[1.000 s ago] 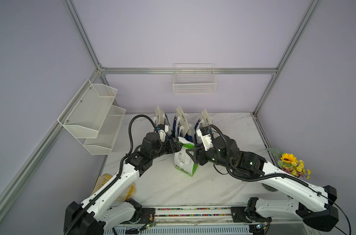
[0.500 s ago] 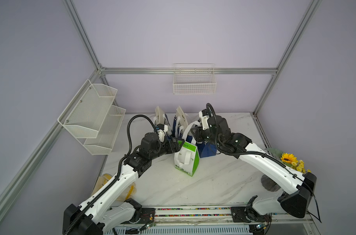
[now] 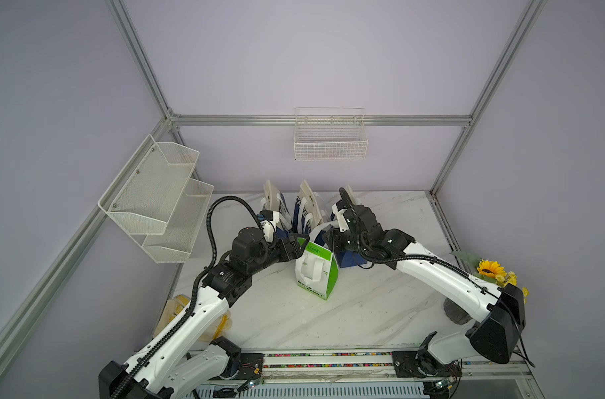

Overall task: Open the takeout bag
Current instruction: Adjust the takeout bag at the center of the board.

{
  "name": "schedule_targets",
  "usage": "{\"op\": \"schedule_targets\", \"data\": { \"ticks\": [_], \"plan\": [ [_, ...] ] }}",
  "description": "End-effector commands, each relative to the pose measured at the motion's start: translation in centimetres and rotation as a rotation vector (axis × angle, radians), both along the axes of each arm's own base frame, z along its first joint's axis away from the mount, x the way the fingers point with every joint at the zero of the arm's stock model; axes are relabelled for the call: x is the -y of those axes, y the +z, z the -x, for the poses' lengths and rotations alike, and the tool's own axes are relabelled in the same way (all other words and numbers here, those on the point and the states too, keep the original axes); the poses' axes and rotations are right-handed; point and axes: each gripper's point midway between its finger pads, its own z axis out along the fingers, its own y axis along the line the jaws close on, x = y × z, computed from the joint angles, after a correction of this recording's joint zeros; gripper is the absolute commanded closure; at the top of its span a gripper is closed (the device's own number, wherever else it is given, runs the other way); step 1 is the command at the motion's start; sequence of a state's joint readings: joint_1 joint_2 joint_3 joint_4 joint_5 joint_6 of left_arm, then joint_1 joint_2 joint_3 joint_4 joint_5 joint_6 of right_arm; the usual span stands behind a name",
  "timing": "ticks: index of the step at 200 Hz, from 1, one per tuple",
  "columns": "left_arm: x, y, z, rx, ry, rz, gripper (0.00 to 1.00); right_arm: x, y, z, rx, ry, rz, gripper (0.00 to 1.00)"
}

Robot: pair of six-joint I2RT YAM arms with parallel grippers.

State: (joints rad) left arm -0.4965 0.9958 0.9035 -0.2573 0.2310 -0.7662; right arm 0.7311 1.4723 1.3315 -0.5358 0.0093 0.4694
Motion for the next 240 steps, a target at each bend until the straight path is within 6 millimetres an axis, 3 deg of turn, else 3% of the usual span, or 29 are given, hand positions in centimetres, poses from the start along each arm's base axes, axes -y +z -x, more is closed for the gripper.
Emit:
{"op": "schedule_targets", "data": {
  "ticks": [1,17,26,29,38,71,91,115,119,154,240],
  "plan": [
    [-0.4,1.1,-1.2,0.021,0.025,0.018,0.14,1.2,1.0,1.3,-0.009,0.002,0.019,0.59],
    [0.3,1.6,-1.4,0.032,-0.012,0.048,0.14,2.1,3.2,1.9,0.038,-0.003,0.024,0.39],
    [0.5,1.9,-1.6,0.041,-0.019,0.054,0.14,2.3,3.7,2.1,0.048,-0.004,0.038,0.34],
    [0.6,2.0,-1.6,0.044,-0.022,0.055,0.14,2.6,5.1,2.5,0.073,-0.004,0.021,0.33],
    [0.8,2.3,-1.7,0.058,-0.031,0.061,0.14,2.9,6.6,3.1,0.095,0.001,0.025,0.30],
    [1.9,2.6,-2.0,0.065,-0.086,0.067,0.13,0.8,11.1,7.0,0.186,0.080,0.041,0.26],
    [2.4,2.2,-1.9,0.050,-0.112,0.070,0.14,-2.1,12.3,9.7,0.189,0.182,-0.015,0.33],
    [2.3,2.0,-1.7,0.051,-0.114,0.074,0.15,-4.5,12.5,10.8,0.176,0.252,-0.057,0.39],
    [2.2,2.1,-1.7,0.054,-0.111,0.076,0.15,-5.3,11.4,10.3,0.160,0.254,-0.035,0.40],
    [0.6,2.3,-1.1,0.056,-0.043,0.056,0.15,-7.5,7.8,8.4,0.114,0.246,0.061,0.41],
    [-2.5,2.9,0.6,0.008,0.082,0.054,0.21,-6.7,5.5,3.7,0.112,0.221,0.135,0.45]
  ]
}}
